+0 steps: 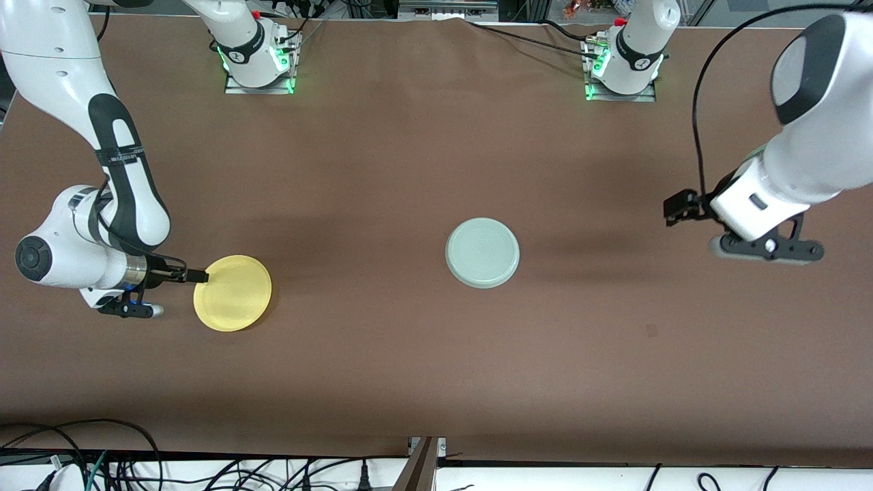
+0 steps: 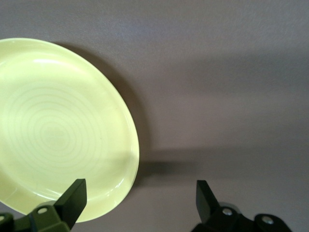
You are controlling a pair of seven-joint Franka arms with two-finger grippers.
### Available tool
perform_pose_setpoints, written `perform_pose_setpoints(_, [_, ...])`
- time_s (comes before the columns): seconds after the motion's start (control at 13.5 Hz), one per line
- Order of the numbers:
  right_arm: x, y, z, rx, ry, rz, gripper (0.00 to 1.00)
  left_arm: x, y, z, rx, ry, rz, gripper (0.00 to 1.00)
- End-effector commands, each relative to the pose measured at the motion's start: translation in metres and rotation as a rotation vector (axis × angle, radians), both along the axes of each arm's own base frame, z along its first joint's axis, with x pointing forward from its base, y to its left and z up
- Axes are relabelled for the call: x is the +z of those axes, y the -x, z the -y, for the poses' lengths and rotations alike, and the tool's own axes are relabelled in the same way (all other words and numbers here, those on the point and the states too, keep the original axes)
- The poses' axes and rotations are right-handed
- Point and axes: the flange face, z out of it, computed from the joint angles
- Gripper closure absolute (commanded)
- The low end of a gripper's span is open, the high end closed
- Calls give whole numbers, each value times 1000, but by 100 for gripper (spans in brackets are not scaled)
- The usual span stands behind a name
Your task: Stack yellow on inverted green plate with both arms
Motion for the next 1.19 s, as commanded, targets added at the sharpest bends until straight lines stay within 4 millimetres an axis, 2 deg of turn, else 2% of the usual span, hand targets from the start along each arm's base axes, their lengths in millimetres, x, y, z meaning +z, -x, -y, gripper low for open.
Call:
perform_pose_setpoints(0.0, [-12, 2, 5, 3, -60, 38, 0, 7, 46, -22, -15, 27, 64, 0])
perform_pose_setpoints(0.15, [-14, 2, 6, 3, -62, 42, 2, 10, 51, -37, -4, 29, 136, 0])
perform_pose_setpoints(0.22, [-16, 1, 6, 2, -60, 47, 13, 6, 51, -40, 10, 28, 132, 0])
perform_pose_setpoints(0.3, [-23, 1, 6, 2, -56, 49, 30, 6, 52, -41, 8, 28, 133, 0])
perform_pose_setpoints(0.37, [-23, 1, 6, 1, -55, 52, 54, 9, 54, -41, 3, 25, 132, 0])
perform_pose_setpoints(0.45, [-23, 1, 6, 1, -55, 52, 71, 11, 57, -41, 7, 23, 106, 0])
perform_pose_setpoints(0.59, [-22, 0, 6, 0, -54, 53, 96, 14, 56, -40, 1, 18, 76, 0])
perform_pose_setpoints(0.67, [-22, 0, 5, 1, -56, 53, 100, 13, 56, -36, -3, 17, 73, 0])
perform_pose_setpoints(0.82, [-21, -1, 4, -1, -58, 53, 100, 14, 55, -35, -10, 2, 78, 0])
perform_pose_setpoints(0.97, [-9, -8, -2, 8, -66, 72, 100, 15, 53, -37, -7, -7, 89, 0])
perform_pose_setpoints(1.11, [20, -20, -31, 43, -100, 95, 100, 16, 49, -35, -15, -24, 98, 0])
